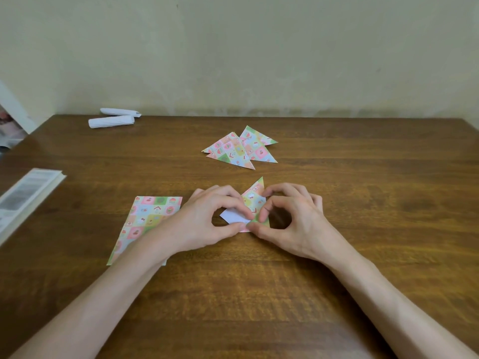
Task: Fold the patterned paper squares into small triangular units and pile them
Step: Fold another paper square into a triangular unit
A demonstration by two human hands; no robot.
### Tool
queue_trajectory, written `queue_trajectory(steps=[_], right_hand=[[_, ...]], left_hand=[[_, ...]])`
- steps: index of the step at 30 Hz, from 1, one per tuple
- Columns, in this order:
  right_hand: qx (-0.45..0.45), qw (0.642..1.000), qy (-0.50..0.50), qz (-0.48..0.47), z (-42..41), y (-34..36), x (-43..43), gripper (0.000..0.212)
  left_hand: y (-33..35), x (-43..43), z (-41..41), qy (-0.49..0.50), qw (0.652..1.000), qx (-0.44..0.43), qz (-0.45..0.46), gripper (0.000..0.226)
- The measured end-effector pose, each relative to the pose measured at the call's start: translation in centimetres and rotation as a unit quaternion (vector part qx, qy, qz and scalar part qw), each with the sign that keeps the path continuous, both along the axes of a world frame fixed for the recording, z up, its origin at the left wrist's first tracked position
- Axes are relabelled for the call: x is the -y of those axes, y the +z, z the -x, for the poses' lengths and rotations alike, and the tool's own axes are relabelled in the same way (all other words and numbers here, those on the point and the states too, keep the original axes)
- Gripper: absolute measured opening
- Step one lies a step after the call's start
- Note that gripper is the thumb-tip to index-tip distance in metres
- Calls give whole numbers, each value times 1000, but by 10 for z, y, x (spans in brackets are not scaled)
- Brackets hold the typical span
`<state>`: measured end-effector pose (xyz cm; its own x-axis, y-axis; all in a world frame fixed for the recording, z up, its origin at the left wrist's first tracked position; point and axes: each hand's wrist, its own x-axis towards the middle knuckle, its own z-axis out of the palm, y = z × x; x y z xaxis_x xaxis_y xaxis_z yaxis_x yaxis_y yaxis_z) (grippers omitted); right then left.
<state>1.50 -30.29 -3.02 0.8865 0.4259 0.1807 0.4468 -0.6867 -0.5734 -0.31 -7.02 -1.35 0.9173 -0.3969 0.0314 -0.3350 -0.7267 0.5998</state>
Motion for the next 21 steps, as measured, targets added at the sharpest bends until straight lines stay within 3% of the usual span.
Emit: queue_trajectory(steps=[3, 21], right_hand=[[15, 1000, -13, 16, 1, 0, -5, 44], [23, 997, -60, 36, 2, -4, -19, 44]], left_hand=[[0, -2, 0, -6, 1000, -5, 16, 23], [8, -7, 5, -10, 1000, -12, 8, 46]])
